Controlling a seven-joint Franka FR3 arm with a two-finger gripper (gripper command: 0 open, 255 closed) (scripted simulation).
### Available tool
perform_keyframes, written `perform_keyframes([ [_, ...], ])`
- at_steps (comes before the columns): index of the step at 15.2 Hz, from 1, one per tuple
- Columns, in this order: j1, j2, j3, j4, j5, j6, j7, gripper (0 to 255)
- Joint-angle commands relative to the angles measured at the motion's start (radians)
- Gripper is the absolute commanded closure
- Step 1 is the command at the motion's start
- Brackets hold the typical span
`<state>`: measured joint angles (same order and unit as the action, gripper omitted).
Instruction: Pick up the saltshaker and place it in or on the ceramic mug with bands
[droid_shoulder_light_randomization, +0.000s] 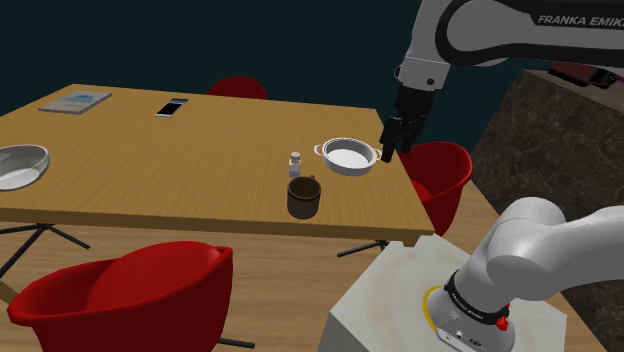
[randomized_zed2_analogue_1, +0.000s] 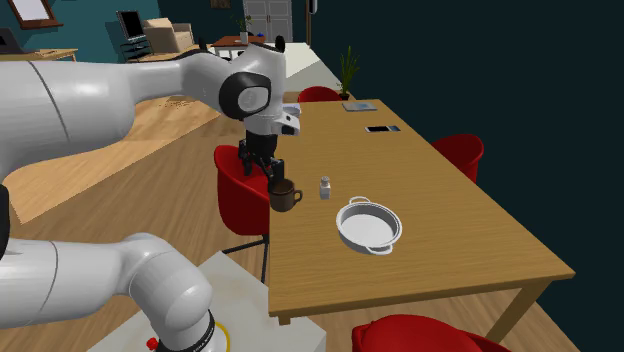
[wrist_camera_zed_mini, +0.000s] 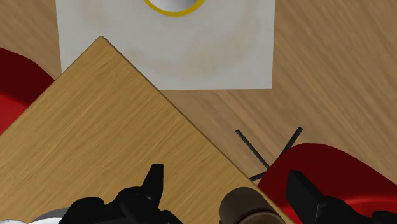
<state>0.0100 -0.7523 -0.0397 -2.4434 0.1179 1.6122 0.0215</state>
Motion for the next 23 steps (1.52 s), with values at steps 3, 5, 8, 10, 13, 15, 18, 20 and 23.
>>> perform_keyframes([
  [3,0.003,0.072,0.005,0.016,-0.003,0.062,-0.005,0],
  [5,0.006,0.145,0.011,0.038,-0.006,0.119,-0.009,0],
  [8,0.009,0.258,0.018,0.081,-0.012,0.198,-0.013,0],
  [10,0.01,0.333,0.022,0.117,-0.016,0.245,-0.014,0],
  [13,0.012,0.448,0.028,0.179,-0.025,0.306,-0.015,0],
  [15,0.013,0.524,0.031,0.227,-0.032,0.341,-0.014,0],
  [18,0.015,0.638,0.036,0.308,-0.044,0.383,-0.011,0],
  [20,0.016,0.714,0.038,0.369,-0.053,0.405,-0.008,0],
  [23,0.018,0.828,0.04,0.469,-0.068,0.428,-0.003,0],
])
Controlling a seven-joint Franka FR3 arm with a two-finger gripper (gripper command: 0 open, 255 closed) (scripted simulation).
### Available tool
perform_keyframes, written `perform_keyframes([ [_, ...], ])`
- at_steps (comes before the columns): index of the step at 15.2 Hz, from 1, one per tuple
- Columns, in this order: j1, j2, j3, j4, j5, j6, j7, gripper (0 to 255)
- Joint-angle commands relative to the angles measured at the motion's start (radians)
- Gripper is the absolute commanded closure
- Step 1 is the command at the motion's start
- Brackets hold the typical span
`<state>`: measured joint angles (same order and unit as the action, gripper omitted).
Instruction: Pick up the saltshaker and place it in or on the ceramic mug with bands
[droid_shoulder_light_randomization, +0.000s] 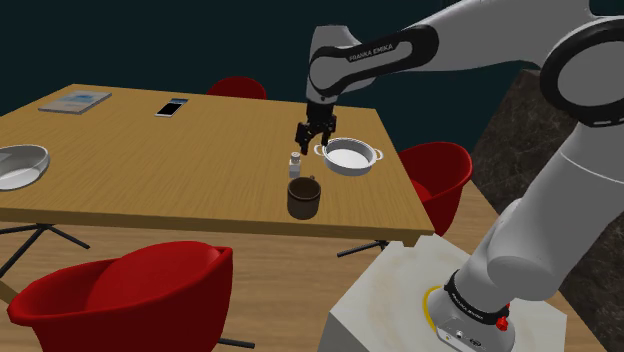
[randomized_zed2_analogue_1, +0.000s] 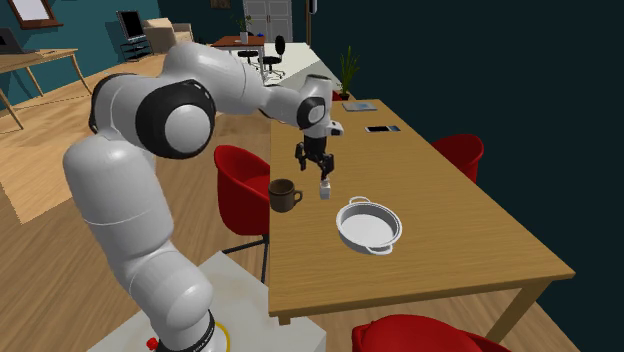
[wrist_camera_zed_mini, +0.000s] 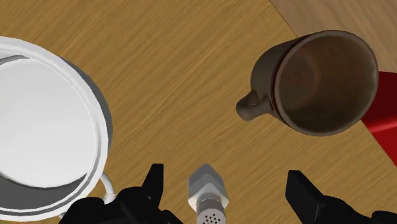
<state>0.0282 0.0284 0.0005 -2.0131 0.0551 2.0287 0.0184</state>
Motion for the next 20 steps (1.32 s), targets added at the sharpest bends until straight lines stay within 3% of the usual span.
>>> perform_keyframes([
  [1,0.001,0.085,0.001,0.075,-0.01,0.016,0.002,0],
  [5,0.005,0.231,0.001,0.226,-0.03,0.023,0.01,0],
  [13,0.007,0.27,0.001,0.175,-0.029,0.112,0.009,0],
  [20,0.007,0.27,0.001,0.176,-0.029,0.112,0.009,0],
])
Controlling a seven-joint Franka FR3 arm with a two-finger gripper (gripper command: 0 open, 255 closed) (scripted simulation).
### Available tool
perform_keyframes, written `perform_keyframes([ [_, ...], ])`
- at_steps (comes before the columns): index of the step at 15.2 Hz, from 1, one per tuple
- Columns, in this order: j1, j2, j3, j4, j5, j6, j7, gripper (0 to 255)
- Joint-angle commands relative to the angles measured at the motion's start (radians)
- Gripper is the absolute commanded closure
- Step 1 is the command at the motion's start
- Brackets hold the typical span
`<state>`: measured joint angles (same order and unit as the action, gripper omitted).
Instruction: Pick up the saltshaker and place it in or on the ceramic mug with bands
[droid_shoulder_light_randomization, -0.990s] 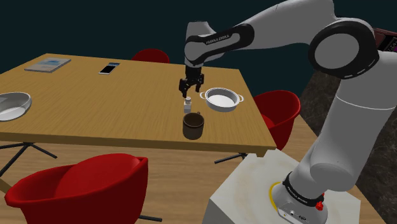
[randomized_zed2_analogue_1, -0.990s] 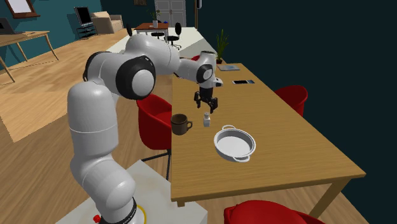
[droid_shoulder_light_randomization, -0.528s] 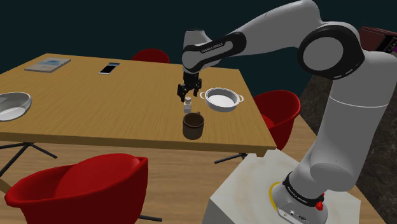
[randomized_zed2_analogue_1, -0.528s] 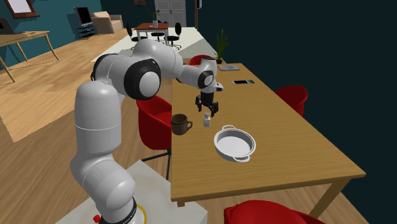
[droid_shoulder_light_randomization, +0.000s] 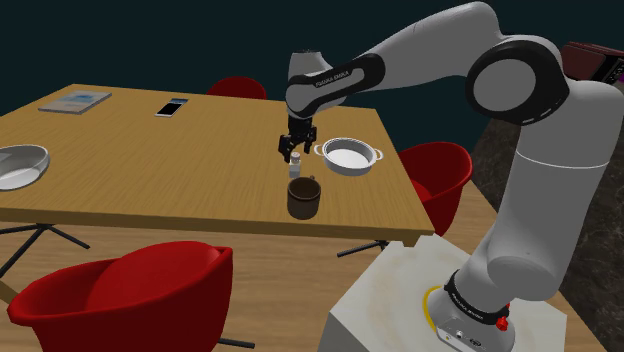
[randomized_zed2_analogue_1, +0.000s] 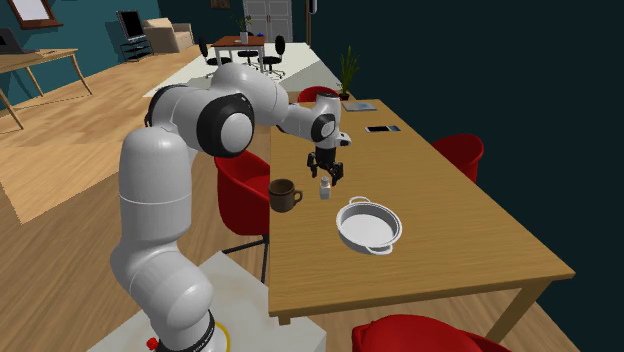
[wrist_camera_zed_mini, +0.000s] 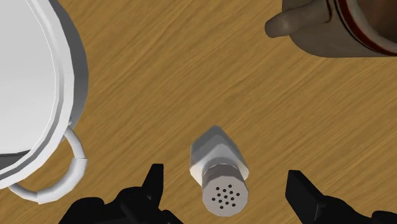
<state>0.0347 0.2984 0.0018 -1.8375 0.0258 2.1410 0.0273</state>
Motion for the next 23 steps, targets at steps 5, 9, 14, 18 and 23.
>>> perform_keyframes([
  [5,0.0,0.0,0.0,0.0,0.0,0.0,0.0,255],
  [9,0.0,0.0,0.0,0.0,0.0,0.0,0.0,255],
  [14,0.0,-0.021,0.0,0.026,-0.001,-0.047,0.001,255],
  [18,0.0,-0.04,0.0,0.055,-0.001,-0.095,0.002,255],
  [23,0.0,-0.059,0.0,0.097,-0.002,-0.156,0.004,255],
])
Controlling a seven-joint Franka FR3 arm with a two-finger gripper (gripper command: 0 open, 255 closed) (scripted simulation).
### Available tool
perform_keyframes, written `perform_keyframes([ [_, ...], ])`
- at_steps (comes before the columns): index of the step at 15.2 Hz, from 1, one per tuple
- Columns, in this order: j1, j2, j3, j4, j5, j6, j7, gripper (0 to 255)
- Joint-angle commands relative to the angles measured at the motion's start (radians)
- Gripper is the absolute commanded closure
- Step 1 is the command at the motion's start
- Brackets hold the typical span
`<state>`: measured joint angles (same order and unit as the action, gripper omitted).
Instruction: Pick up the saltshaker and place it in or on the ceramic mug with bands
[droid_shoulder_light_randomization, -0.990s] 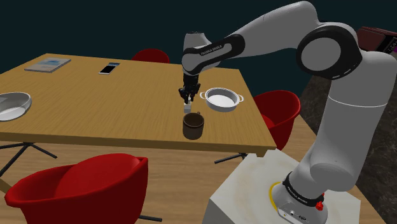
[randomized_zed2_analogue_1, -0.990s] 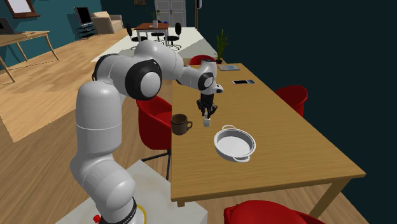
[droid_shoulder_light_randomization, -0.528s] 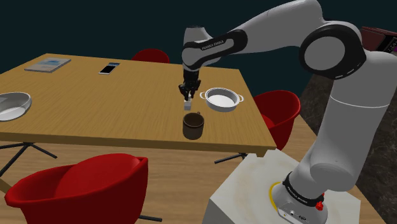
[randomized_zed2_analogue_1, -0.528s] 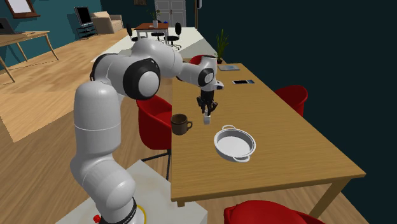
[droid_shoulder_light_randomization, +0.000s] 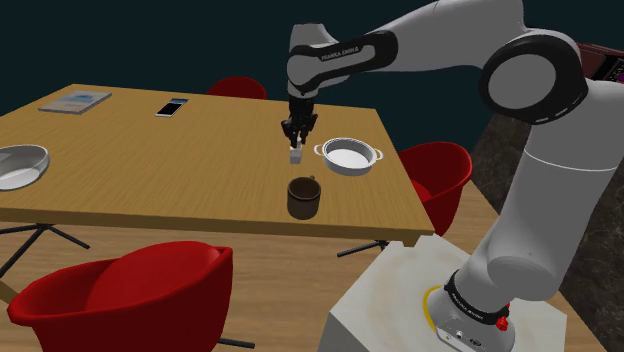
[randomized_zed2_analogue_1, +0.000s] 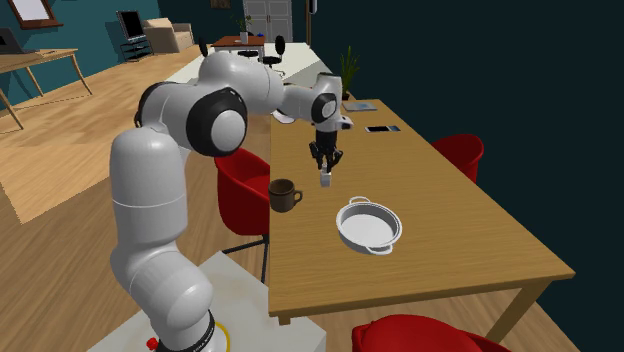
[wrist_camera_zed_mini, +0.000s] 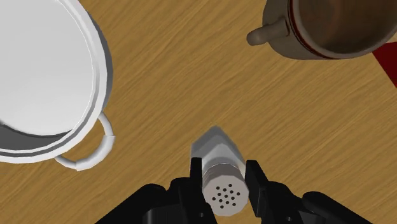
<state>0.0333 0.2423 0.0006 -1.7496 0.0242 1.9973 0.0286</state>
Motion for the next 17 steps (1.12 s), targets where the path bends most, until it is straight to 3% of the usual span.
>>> perform_keyframes([
  [1,0.001,-0.006,0.001,0.019,0.0,-0.025,0.003,255],
  [17,0.001,-0.029,0.0,0.203,-0.002,-0.232,0.007,255],
])
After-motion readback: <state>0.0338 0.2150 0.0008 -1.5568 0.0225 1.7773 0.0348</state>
